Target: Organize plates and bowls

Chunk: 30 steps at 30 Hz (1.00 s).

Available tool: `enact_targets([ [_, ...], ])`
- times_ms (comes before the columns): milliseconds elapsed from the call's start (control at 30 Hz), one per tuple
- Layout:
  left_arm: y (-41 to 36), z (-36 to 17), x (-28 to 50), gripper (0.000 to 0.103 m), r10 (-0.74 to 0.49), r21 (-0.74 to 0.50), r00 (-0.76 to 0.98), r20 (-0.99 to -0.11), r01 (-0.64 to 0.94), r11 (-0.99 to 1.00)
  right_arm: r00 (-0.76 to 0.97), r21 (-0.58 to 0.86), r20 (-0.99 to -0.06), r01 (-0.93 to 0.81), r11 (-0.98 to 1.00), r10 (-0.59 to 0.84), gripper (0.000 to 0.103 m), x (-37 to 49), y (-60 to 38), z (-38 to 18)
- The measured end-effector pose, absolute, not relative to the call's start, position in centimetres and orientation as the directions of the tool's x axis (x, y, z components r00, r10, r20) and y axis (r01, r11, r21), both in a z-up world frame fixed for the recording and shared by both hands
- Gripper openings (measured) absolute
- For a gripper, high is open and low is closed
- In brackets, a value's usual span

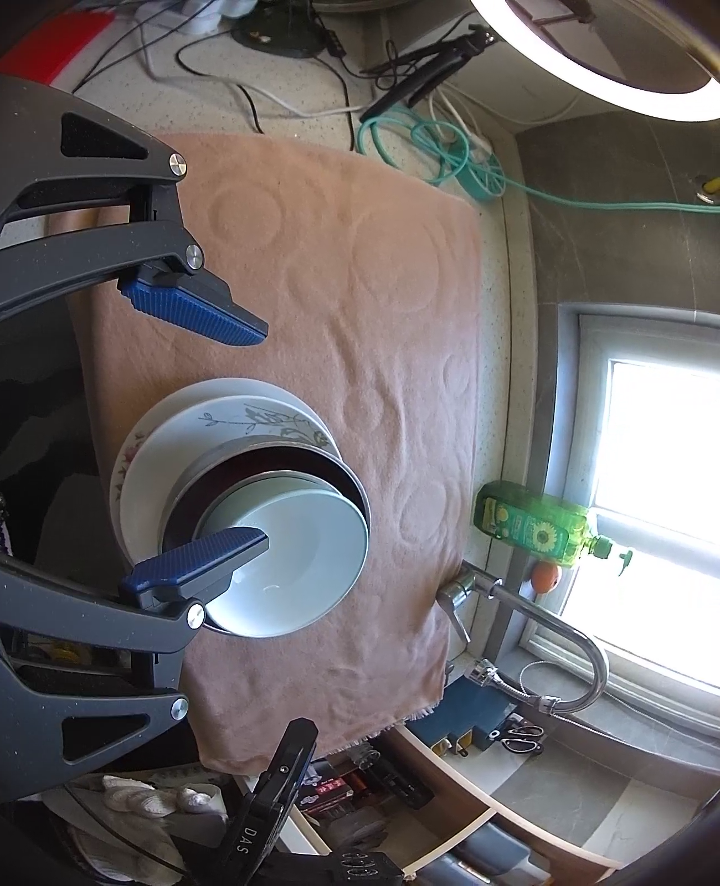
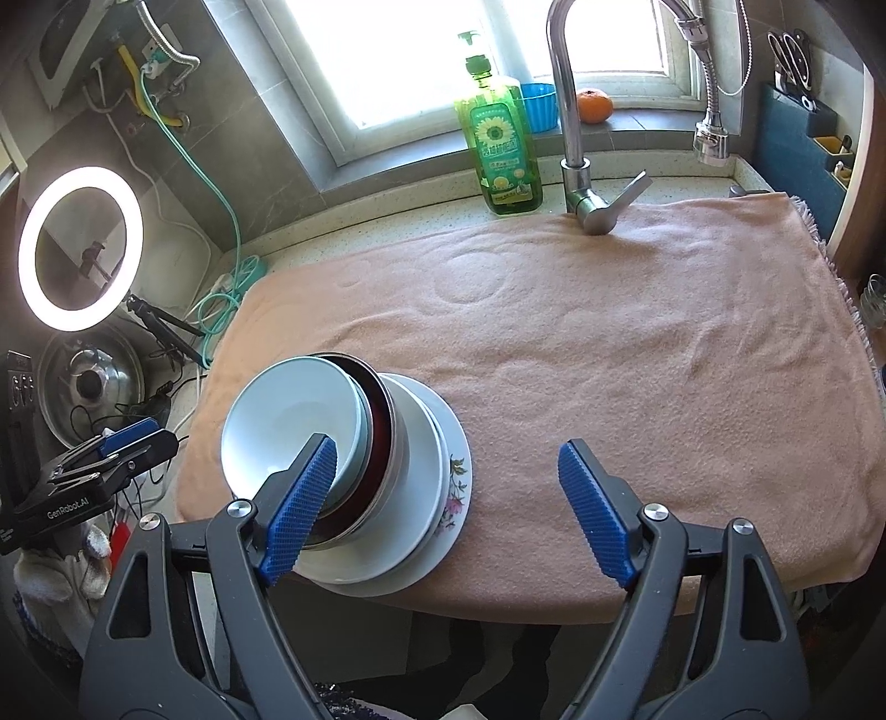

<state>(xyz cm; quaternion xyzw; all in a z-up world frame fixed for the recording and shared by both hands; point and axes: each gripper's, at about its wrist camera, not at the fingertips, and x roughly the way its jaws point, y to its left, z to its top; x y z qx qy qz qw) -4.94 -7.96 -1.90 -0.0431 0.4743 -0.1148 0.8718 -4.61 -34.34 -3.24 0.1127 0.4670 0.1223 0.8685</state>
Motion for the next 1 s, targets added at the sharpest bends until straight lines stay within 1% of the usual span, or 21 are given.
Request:
enact_targets([
  [767,-8.37,-1.35,-5.29,0.068,-0.24,-0.178,0.54,-0.807,0.166,0.97,0.528,0.325,-0.785,-0.095,0.941,0.324,0.085,-4.93,-34.59,-3.56],
  [1000,-8.25,-1.13,-5.36,0.068,-0.223,-0.165,0.552,-0.804,0.152,0.974,0.53,0.324,-0.784,-0.091,0.941,0.322,0.085,-5.07,-34.75,-3.5],
])
